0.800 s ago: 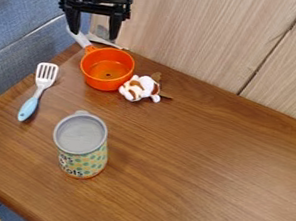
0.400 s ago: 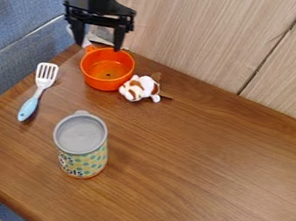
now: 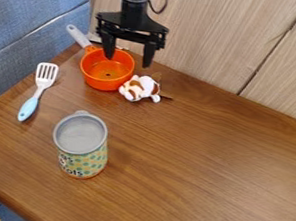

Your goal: Put the orange and white object inside the orange pot

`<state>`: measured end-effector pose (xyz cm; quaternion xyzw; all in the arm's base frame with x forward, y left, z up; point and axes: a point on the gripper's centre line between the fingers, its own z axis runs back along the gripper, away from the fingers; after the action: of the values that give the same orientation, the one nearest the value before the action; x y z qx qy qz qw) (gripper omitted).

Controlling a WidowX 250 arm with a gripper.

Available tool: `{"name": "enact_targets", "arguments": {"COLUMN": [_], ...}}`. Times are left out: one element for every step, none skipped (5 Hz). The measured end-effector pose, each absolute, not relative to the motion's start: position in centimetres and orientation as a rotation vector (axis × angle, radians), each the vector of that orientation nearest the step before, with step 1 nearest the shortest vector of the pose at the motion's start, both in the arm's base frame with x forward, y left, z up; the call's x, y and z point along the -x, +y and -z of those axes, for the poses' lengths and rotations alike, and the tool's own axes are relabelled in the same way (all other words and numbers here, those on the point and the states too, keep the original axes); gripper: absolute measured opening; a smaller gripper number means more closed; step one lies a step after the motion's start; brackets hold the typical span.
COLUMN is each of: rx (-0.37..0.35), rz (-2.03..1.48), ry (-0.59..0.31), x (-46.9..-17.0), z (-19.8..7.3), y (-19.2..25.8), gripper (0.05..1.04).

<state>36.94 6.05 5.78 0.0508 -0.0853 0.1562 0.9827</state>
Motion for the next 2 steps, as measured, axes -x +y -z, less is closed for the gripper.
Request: {"name": "enact_targets", "arguments": {"rx": [-0.086, -0.086], "rz": [-0.259, -0.23], "ry": [-0.159, -0.15], "x": [-36.64, -36.78], "z": [-5.12, -4.25], "y": [4.19, 3.69], "gripper": [1.001, 1.001]}}
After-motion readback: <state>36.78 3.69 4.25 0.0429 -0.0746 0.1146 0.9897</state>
